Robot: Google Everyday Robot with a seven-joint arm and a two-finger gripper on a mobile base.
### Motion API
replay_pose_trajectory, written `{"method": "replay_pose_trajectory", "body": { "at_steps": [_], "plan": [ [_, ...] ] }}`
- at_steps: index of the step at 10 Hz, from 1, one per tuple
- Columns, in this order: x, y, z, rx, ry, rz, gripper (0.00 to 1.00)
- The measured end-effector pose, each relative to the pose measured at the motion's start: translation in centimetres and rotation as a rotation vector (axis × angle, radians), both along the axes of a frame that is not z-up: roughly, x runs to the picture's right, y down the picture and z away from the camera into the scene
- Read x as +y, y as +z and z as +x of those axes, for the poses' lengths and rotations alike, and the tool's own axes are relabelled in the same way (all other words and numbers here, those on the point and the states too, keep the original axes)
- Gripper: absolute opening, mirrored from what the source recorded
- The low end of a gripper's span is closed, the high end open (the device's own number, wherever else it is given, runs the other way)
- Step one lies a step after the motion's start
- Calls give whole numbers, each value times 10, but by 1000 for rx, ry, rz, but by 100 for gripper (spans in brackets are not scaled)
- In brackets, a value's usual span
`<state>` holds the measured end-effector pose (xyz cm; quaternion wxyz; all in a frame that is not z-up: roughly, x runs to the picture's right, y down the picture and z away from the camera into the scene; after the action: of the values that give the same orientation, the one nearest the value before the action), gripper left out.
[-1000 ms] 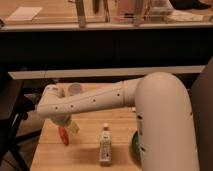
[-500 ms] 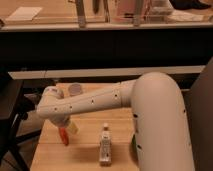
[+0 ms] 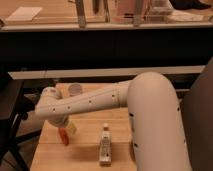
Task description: Place the pepper in the ceramic cup
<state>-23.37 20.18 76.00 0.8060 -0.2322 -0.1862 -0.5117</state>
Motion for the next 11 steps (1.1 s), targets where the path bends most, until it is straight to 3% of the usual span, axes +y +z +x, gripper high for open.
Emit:
{"method": "replay_pose_trajectory", "body": {
  "at_steps": [11],
  "plan": [
    [13,17,-16,-48,-62,-6,80]
  ]
}}
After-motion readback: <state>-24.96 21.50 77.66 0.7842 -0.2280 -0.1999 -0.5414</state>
